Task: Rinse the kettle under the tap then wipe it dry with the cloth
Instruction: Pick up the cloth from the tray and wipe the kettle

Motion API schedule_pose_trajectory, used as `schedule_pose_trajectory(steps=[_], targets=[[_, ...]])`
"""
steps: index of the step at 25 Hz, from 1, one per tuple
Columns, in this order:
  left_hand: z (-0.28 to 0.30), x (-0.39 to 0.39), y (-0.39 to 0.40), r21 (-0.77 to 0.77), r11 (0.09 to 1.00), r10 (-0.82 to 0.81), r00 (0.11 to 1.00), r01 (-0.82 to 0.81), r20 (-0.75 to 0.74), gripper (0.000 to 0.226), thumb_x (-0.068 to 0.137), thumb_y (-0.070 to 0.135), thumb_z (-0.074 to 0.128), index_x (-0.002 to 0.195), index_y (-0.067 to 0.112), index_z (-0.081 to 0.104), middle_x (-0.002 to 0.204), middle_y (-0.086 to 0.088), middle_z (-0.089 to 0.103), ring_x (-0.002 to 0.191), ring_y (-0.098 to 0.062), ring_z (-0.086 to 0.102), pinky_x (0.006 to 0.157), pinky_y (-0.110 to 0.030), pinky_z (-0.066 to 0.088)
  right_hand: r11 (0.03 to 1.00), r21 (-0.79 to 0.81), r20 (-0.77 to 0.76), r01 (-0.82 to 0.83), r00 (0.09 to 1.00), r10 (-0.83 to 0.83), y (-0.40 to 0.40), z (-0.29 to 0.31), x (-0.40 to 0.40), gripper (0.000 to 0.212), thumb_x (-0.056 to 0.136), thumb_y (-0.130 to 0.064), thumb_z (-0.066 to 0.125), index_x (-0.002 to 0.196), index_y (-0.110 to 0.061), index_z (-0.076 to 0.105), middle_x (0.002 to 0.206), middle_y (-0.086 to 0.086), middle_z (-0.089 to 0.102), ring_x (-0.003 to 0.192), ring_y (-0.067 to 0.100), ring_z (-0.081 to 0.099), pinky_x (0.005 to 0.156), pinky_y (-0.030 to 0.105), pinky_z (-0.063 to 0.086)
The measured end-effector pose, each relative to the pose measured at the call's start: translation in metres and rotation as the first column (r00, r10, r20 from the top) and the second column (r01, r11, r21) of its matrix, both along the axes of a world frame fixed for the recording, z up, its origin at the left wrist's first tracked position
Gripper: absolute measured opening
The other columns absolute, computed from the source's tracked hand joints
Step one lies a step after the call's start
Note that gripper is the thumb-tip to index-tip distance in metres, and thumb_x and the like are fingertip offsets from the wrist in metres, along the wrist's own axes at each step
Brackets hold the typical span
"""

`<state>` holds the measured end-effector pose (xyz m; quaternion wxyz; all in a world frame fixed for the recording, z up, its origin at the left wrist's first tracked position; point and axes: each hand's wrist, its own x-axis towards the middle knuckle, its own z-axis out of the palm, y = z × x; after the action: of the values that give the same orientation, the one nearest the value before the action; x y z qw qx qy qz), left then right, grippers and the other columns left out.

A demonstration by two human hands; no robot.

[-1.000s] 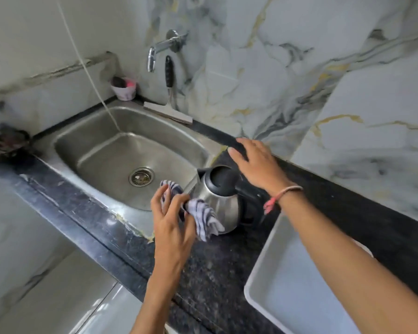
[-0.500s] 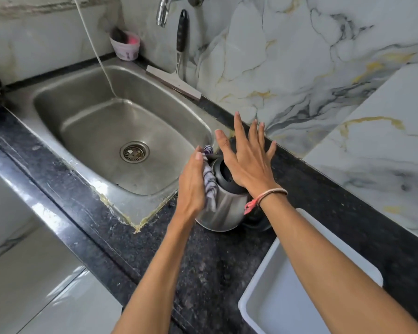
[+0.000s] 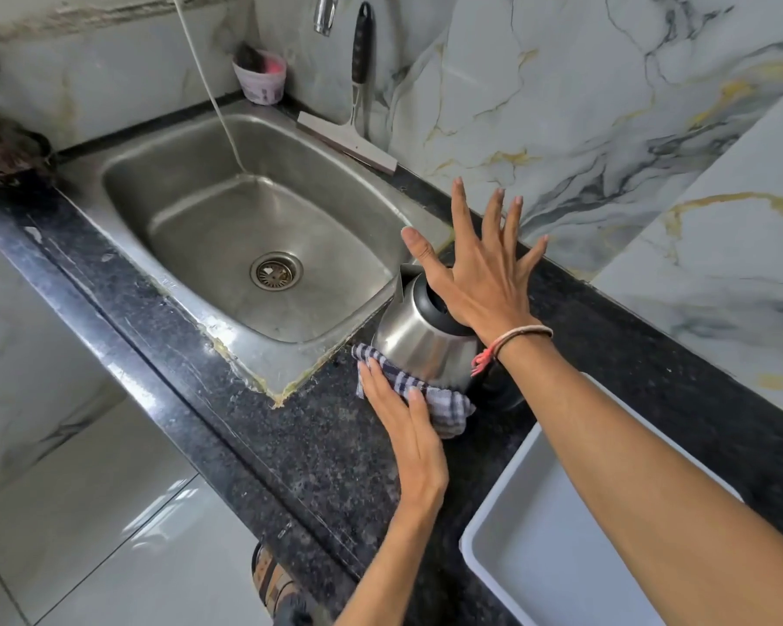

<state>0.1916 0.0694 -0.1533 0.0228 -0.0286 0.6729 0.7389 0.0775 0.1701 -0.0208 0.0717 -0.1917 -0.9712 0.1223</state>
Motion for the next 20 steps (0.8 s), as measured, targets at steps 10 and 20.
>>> schedule_pose_trajectory(steps=[10, 20], targets=[[0.070, -0.095, -0.012, 0.055, 0.996, -0.070, 0.996, 0.074, -0.060, 0.040, 0.111, 0.040, 0.037, 0.138, 0.025, 0.062, 0.137, -0.003, 0.070, 0.129, -0.013, 0.063, 0.116, -0.045, 0.045, 0.965, -0.250, -0.122, -0.080, 0.991, 0.051, -0.003, 0.003, 0.002, 0.090, 0.093, -0.081, 0.029, 0.168, -0.039, 0.003, 0.177, 0.022, -0.004, 0.165, 0.036, -0.006, 0.124, 0.074, 0.010], [0.048, -0.085, -0.061, 0.454, 0.821, 0.100, 0.871, -0.345, 0.481, 0.033, 0.106, 0.002, 0.045, 0.136, 0.007, 0.058, 0.131, -0.022, 0.066, 0.107, -0.029, 0.065, 0.106, -0.051, 0.053, 0.912, 0.148, -0.134, 0.382, 0.922, -0.364, -0.033, -0.013, 0.040, 0.066, 0.105, -0.060, 0.031, 0.121, -0.011, 0.074, 0.139, 0.013, 0.063, 0.136, 0.032, 0.054, 0.119, 0.063, 0.030]])
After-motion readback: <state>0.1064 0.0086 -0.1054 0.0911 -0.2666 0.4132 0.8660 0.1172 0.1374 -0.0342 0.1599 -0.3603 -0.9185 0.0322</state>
